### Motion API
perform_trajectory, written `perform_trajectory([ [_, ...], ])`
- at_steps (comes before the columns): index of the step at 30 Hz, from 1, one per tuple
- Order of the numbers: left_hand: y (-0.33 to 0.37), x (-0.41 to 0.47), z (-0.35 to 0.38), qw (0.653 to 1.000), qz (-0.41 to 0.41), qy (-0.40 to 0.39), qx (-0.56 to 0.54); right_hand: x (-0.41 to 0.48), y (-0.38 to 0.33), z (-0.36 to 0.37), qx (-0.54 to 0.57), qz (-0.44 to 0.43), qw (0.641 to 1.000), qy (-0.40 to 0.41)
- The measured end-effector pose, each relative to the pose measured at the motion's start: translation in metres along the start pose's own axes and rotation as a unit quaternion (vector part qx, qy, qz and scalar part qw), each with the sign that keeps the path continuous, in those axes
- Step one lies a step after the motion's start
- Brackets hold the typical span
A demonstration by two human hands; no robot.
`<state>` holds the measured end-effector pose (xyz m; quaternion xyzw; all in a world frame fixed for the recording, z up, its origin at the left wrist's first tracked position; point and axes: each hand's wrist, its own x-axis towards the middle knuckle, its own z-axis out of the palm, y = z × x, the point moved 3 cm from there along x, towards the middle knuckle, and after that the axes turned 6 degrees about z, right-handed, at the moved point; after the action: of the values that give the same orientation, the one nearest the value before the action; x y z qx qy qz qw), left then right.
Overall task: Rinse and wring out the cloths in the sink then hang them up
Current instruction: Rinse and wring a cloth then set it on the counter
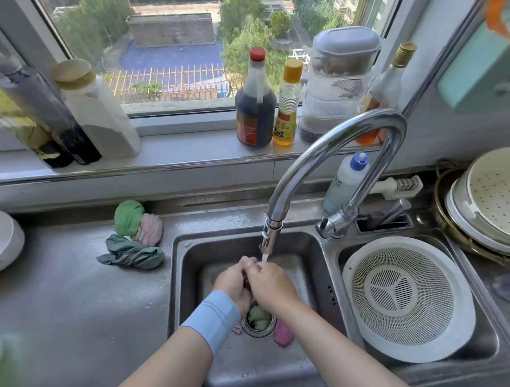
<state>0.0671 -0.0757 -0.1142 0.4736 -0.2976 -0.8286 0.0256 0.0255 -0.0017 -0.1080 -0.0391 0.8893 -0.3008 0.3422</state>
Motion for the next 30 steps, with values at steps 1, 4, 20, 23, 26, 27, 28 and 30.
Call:
perform_trajectory([
  [1, -0.002, -0.003, 0.004, 1.0, 0.013, -0.011, 0.016, 0.003, 0.0, -0.004, 0.005, 0.011, 1.0, 0.025],
  [4, -0.004, -0.006, 0.01, 0.995, 0.051, -0.058, 0.059, 0.013, 0.002, -0.016, -0.019, 0.035, 0.997, 0.067],
  [20, 0.0, 0.013, -0.013, 0.963, 0.067, -0.041, 0.259, 0.002, 0.006, -0.021, 0.395, 0.083, 0.91, -0.095],
  [23, 0.005, 0.013, -0.007, 0.95, 0.106, -0.022, 0.294, -0.001, 0.013, -0.02, 0.394, 0.084, 0.909, -0.108],
  [26, 0.009, 0.007, -0.002, 0.961, 0.117, -0.04, 0.246, 0.0, 0.016, -0.023, 0.396, 0.072, 0.899, -0.171],
  [27, 0.012, 0.006, -0.002, 0.969, 0.107, -0.048, 0.216, 0.001, 0.017, -0.025, 0.395, 0.072, 0.898, -0.18],
  [28, 0.014, 0.005, -0.004, 0.974, 0.098, -0.058, 0.196, 0.004, 0.018, -0.027, 0.385, 0.069, 0.905, -0.169],
  [30, 0.015, 0.005, -0.008, 0.963, 0.091, -0.092, 0.237, 0.009, 0.015, -0.034, 0.37, 0.064, 0.92, -0.111],
])
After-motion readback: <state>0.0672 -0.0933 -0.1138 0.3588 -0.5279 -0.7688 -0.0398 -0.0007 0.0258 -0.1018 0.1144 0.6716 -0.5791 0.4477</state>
